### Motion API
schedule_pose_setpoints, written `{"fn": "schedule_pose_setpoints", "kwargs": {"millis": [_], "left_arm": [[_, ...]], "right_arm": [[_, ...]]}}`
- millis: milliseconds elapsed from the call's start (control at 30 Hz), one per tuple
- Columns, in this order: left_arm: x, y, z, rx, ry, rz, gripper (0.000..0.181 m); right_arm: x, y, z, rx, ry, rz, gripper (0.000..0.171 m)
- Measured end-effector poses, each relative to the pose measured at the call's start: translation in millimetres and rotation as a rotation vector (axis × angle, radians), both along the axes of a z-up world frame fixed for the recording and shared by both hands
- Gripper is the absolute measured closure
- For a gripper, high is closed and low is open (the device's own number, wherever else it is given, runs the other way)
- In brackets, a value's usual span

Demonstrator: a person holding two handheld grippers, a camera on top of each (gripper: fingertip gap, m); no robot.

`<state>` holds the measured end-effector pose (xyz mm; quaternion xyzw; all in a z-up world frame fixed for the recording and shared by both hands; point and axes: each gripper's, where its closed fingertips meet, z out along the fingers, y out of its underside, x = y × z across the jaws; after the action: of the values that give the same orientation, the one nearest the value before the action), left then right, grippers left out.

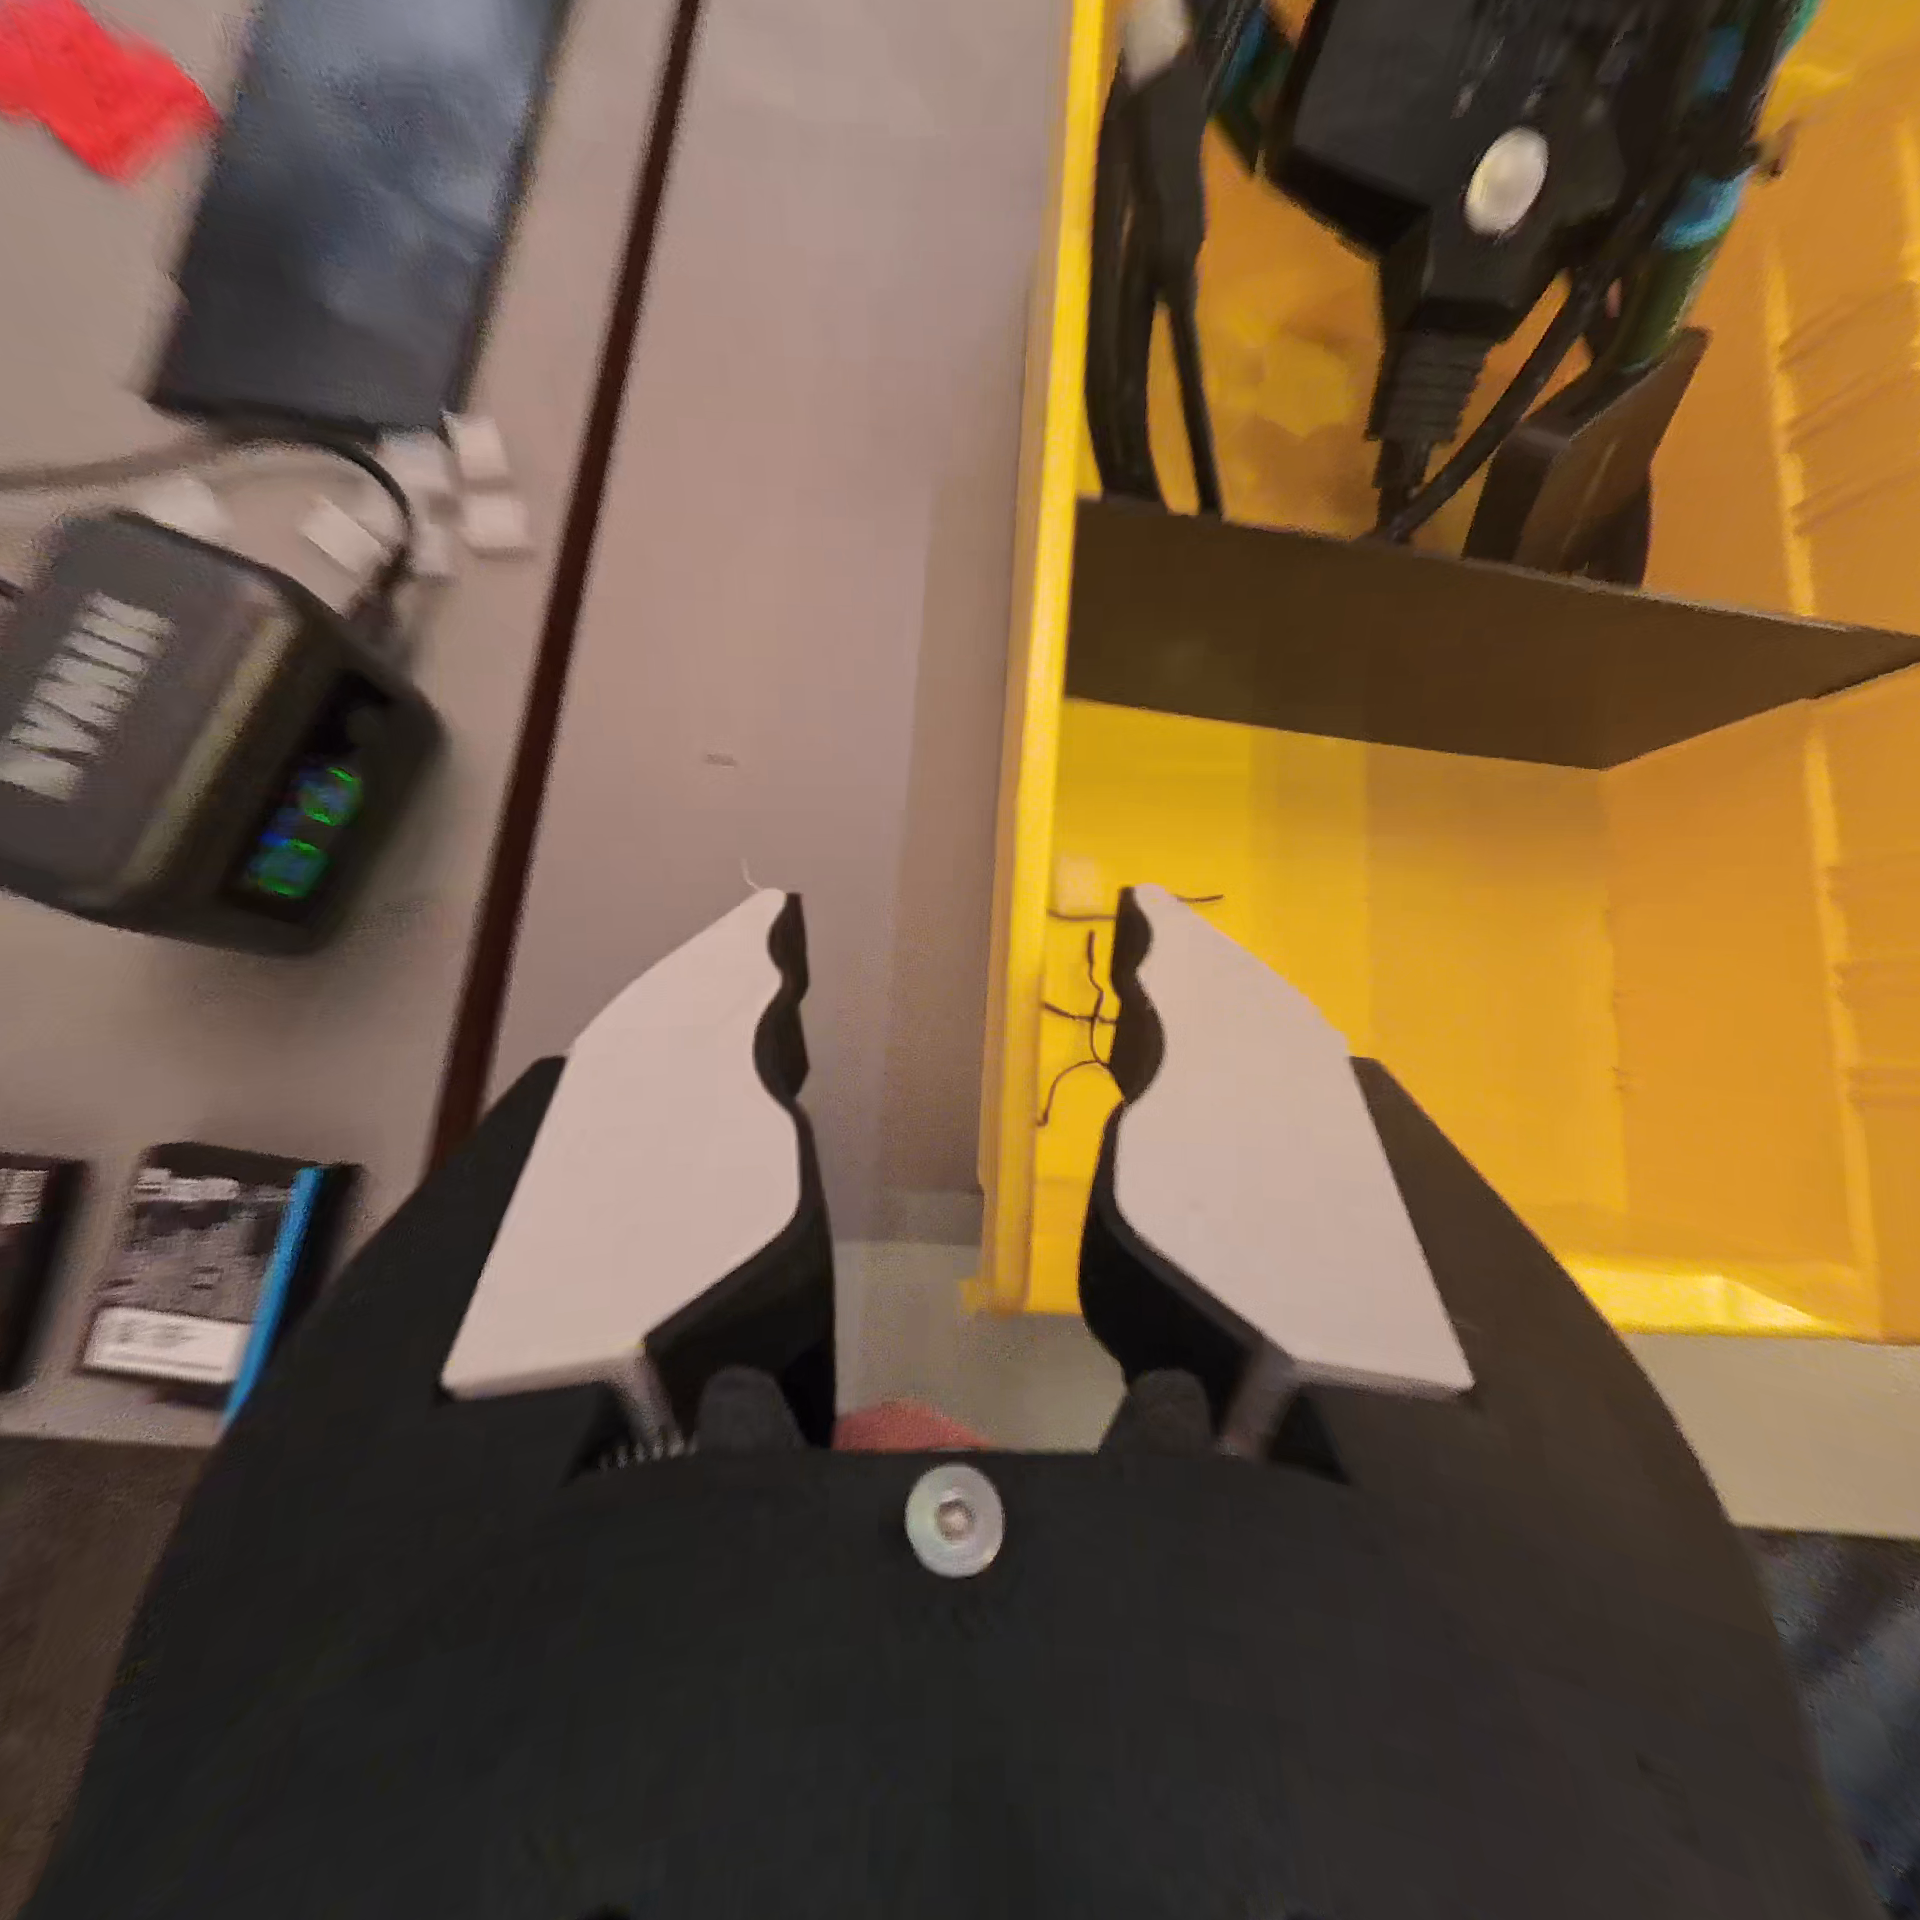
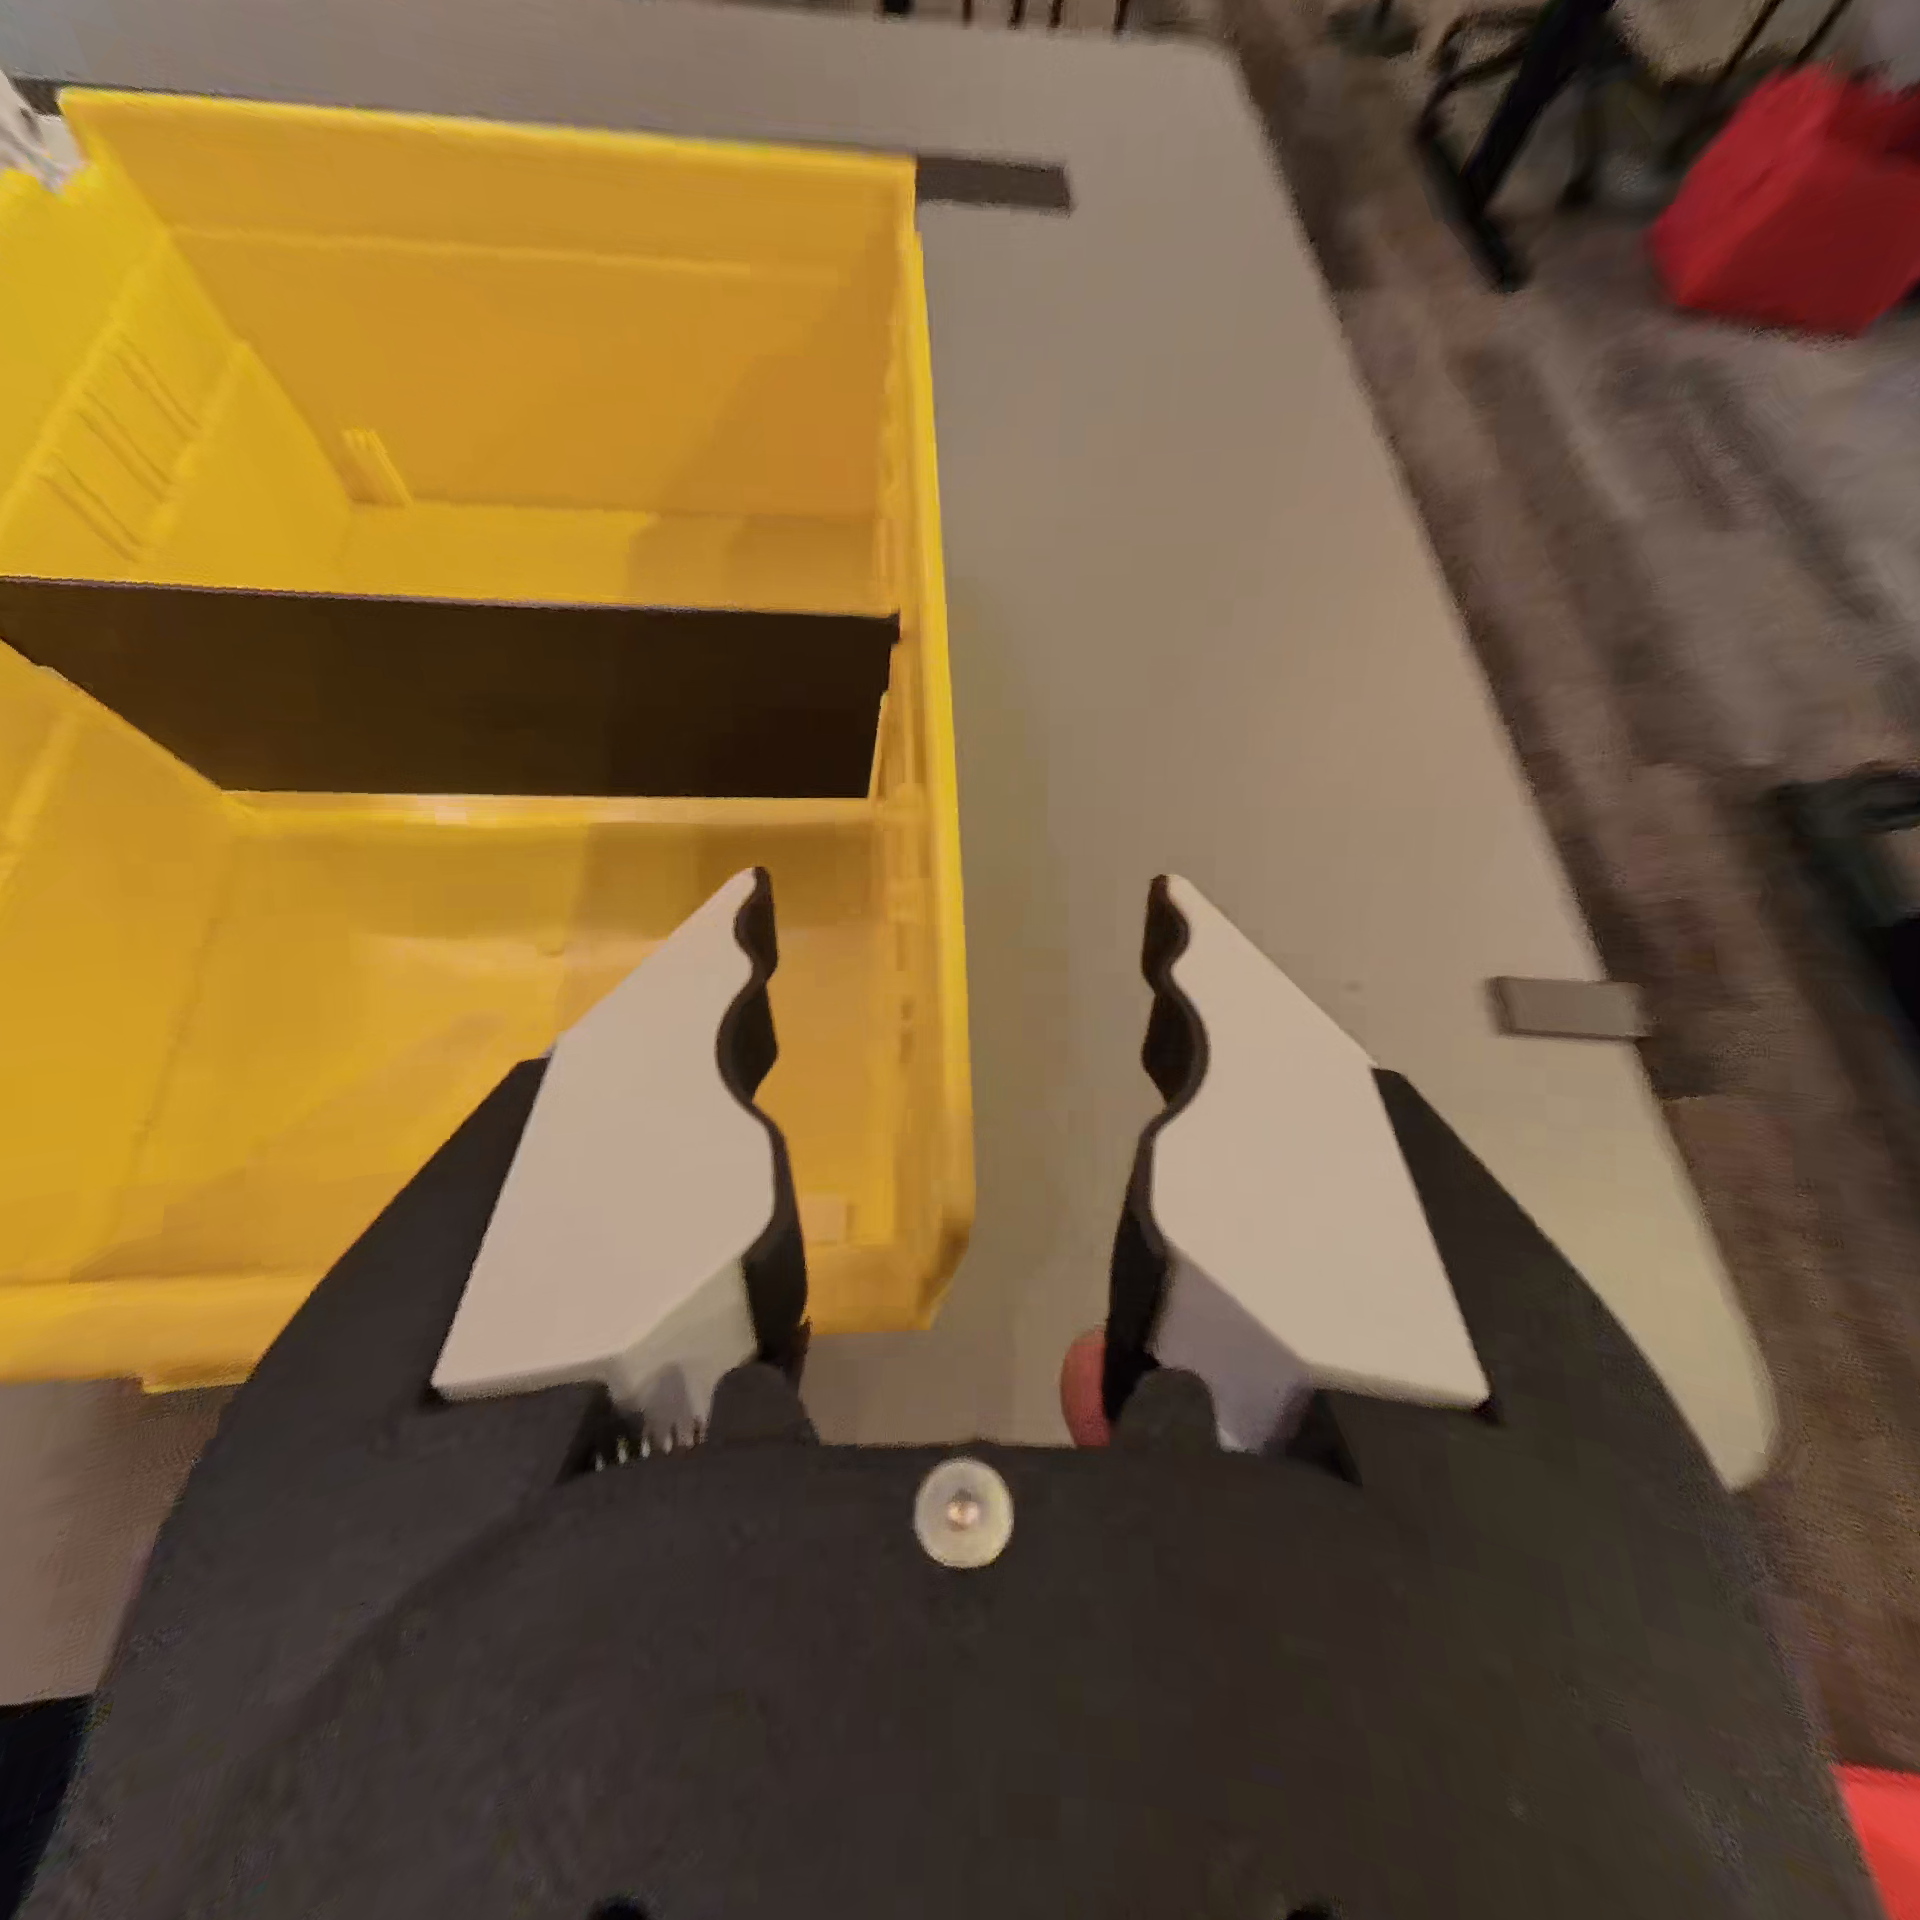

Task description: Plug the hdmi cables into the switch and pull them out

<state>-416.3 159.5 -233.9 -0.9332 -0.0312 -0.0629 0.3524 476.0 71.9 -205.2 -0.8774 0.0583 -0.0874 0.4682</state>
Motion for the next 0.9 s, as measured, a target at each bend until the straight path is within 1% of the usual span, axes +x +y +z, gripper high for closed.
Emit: {"fn": "schedule_pose_setpoints", "kwargs": {"millis": [33, 67, 100, 167, 233, 267, 300, 367, 433, 567, 667, 767, 833, 867, 900], "left_arm": [[0, -1, 14, 0.052, 0.045, 0.001, 0.123], [2, -2, 27, 0.092, 0.102, -0.006, 0.119], [7, -3, 38, 0.117, 0.162, -0.021, 0.109], [24, -2, 56, 0.148, 0.27, -0.062, 0.09], [44, 2, 70, 0.173, 0.362, -0.097, 0.065], [55, 5, 74, 0.177, 0.386, -0.117, 0.057], [67, 7, 79, 0.188, 0.401, -0.142, 0.053], [93, 12, 87, 0.211, 0.425, -0.196, 0.05], [125, 15, 94, 0.245, 0.429, -0.261, 0.051], [188, 21, 101, 0.297, 0.424, -0.375, 0.052], [231, 23, 100, 0.316, 0.396, -0.462, 0.052], [272, 23, 96, 0.325, 0.374, -0.541, 0.053], [299, 22, 90, 0.328, 0.331, -0.584, 0.054], [311, 23, 84, 0.324, 0.322, -0.608, 0.054], [322, 24, 77, 0.319, 0.318, -0.639, 0.053]], "right_arm": [[-3, -1, 12, 0.012, -0.05, -0.001, 0.1], [-8, -2, 25, 0.028, -0.095, 0.0, 0.097], [-16, 1, 37, 0.049, -0.131, 0.012, 0.092], [-41, 11, 59, 0.09, -0.156, 0.041, 0.069], [-79, 26, 81, 0.145, -0.162, 0.103, 0.048], [-103, 35, 91, 0.172, -0.159, 0.147, 0.037], [-131, 43, 99, 0.189, -0.141, 0.215, 0.036], [-189, 57, 109, 0.212, -0.097, 0.361, 0.039], [-244, 66, 114, 0.209, -0.092, 0.499, 0.044], [-329, 75, 113, 0.211, -0.059, 0.69, 0.045], [-372, 80, 105, 0.195, -0.052, 0.774, 0.044], [-403, 86, 93, 0.168, -0.027, 0.828, 0.042], [-409, 97, 73, 0.137, -0.061, 0.824, 0.042], [-409, 103, 56, 0.093, -0.085, 0.818, 0.038], [-413, 105, 40, 0.047, -0.055, 0.821, 0.035]]}}
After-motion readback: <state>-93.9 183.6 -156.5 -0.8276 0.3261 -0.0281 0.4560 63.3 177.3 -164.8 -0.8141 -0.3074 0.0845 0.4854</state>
